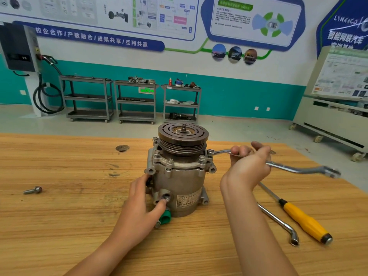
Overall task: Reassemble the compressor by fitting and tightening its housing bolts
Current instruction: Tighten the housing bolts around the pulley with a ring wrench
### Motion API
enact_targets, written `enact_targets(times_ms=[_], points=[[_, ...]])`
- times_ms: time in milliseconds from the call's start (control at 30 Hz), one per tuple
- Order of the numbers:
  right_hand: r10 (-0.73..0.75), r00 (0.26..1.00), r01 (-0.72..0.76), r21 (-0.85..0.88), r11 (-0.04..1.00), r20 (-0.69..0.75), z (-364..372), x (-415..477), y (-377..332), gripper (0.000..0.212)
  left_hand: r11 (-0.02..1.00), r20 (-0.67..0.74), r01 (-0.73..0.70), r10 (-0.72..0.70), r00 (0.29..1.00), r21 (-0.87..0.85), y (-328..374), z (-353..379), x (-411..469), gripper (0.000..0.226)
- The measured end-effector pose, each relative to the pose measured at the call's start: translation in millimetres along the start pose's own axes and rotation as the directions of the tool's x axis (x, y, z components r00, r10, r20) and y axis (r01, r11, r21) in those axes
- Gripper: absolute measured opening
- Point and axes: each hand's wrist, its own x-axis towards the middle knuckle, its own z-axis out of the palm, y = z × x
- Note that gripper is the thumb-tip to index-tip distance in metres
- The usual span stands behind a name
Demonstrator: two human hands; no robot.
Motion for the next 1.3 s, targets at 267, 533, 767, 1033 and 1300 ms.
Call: enact_targets(times_ms=[267, 533, 767, 1033, 1300], points=[[-0.071, 0.977, 0.088, -0.079, 0.993, 0.199, -4.3, -51.2, -1.9, 0.032, 1.000, -0.018, -0.003, 0.003, 1.000, 0.000, 2.0, 0.8, -0.7, 0.075], [0.125, 0.967, -0.162, 0.160, 0.974, 0.220, 44.0, 37.0, -59.5, 0.042, 1.000, -0.007, -0.018, 0.018, 1.000, -0.013, 2.1, 0.1, -0.6, 0.075], [0.460, 0.879, -0.464, 0.002, 0.886, 0.131, 33.5, 54.2, -18.1, 0.037, 1.000, 0.007, -0.002, 0.002, 1.000, -0.023, 1.0, -0.8, -0.5, 0.075], [0.504, 0.859, -0.508, 0.033, 0.860, 0.089, 25.4, 61.9, -10.5, 0.037, 1.000, 0.003, -0.012, 0.012, 1.000, -0.020, -0.5, -0.3, -0.2, 0.074], [0.141, 0.990, -0.140, 0.215, 0.967, 0.008, -19.2, -12.9, -9.0, 0.040, 0.999, -0.002, -0.030, 0.030, 1.000, -0.021, 1.5, -0.2, -0.4, 0.072]])
